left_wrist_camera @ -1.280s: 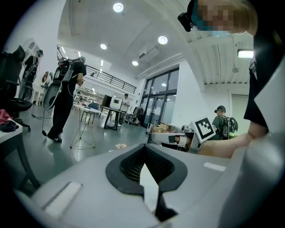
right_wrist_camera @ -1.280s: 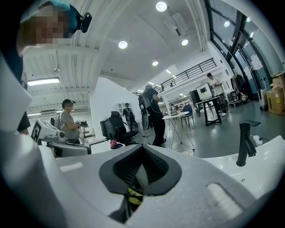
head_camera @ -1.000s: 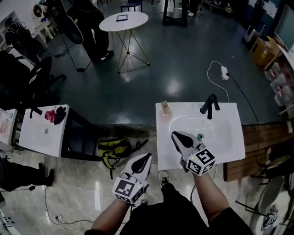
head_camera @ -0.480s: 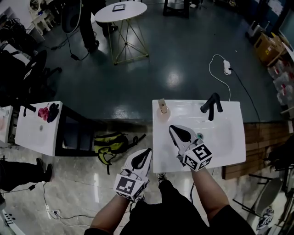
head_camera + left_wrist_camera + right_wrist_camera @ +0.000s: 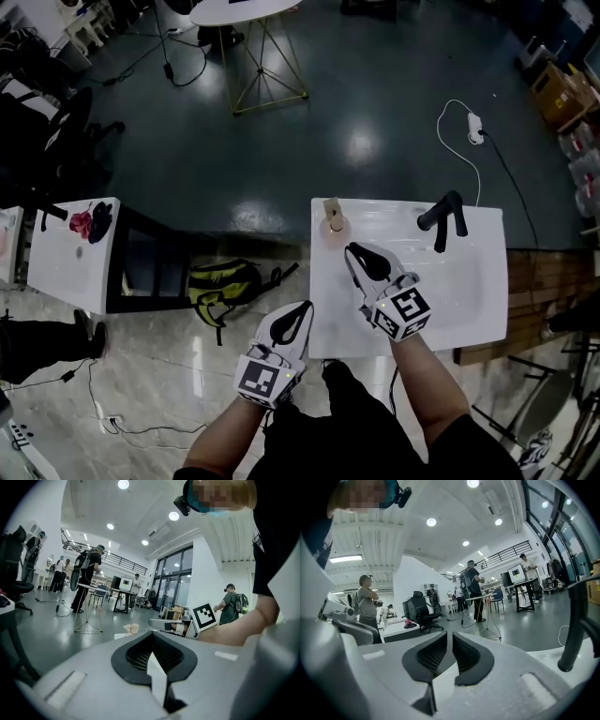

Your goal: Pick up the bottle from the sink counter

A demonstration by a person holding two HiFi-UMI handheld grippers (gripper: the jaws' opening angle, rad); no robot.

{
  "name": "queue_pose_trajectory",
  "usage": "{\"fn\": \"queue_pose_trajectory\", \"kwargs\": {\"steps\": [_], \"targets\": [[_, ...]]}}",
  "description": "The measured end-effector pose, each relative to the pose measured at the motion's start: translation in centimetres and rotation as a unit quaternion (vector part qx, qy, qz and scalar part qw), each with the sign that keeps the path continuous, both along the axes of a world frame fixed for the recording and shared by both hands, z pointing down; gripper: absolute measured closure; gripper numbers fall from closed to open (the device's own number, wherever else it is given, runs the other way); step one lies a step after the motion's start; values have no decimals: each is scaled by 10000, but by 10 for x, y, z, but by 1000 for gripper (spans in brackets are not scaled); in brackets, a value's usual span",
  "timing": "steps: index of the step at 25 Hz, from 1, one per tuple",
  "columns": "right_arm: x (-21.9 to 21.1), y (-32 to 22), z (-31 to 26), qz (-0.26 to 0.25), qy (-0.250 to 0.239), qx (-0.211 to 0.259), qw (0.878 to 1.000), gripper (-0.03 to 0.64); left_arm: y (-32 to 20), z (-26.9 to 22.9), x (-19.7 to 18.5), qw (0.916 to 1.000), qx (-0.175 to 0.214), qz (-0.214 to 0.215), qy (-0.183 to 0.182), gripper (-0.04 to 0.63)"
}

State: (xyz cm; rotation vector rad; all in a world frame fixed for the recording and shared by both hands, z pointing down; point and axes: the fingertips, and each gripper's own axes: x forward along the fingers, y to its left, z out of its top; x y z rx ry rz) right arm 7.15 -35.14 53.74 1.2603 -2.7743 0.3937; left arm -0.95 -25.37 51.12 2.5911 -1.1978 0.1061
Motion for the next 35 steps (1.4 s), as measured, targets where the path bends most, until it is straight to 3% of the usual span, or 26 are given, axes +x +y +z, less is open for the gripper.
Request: {"fn": "queue_pose_trajectory", "kwargs": {"steps": [13,19,35], "targets": [[-5,-45,41,-100,345,53,9993,460,-9,23,-2,9995,-308,-114,-7,592],[-15,-58,51,-261,595,263,9975,453,-13,32,-2,9992,-376,-157,-21,592],[-28,-71,63,-403,636,467,9961,460,-11,44,-10,9979,-536,-373,-10,592]]}}
